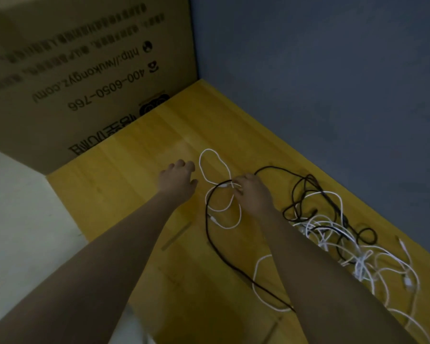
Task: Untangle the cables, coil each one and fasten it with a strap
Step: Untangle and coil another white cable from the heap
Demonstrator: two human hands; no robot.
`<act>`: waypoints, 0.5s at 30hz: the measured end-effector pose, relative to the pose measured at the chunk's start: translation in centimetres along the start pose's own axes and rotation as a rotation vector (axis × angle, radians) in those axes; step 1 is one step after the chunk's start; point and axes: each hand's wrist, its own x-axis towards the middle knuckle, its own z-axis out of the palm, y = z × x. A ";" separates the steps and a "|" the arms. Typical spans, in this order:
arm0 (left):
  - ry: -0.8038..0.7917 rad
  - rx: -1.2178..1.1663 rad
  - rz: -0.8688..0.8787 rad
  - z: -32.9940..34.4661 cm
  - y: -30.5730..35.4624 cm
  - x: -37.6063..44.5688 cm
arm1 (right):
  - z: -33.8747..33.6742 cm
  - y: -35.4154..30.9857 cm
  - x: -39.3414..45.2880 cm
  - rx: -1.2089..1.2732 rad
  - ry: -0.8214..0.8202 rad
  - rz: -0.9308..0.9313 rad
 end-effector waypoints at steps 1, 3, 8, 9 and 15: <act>0.002 -0.006 0.008 0.3 -0.5 0.1 | 0.7 -0.4 0.1 -0.003 -0.008 0.004; -0.015 -0.012 0.031 0.7 -1.2 0.7 | 1.8 -1.0 0.5 -0.010 -0.026 0.030; -0.087 -0.027 0.147 1.0 -2.3 3.8 | 3.2 -2.6 1.9 -0.057 0.021 0.125; -0.101 -0.029 0.182 0.9 -2.4 4.4 | 3.4 -2.8 2.2 -0.083 0.033 0.138; -0.190 -0.061 0.434 0.5 -3.5 6.4 | 4.6 -4.3 1.6 -0.092 0.179 0.254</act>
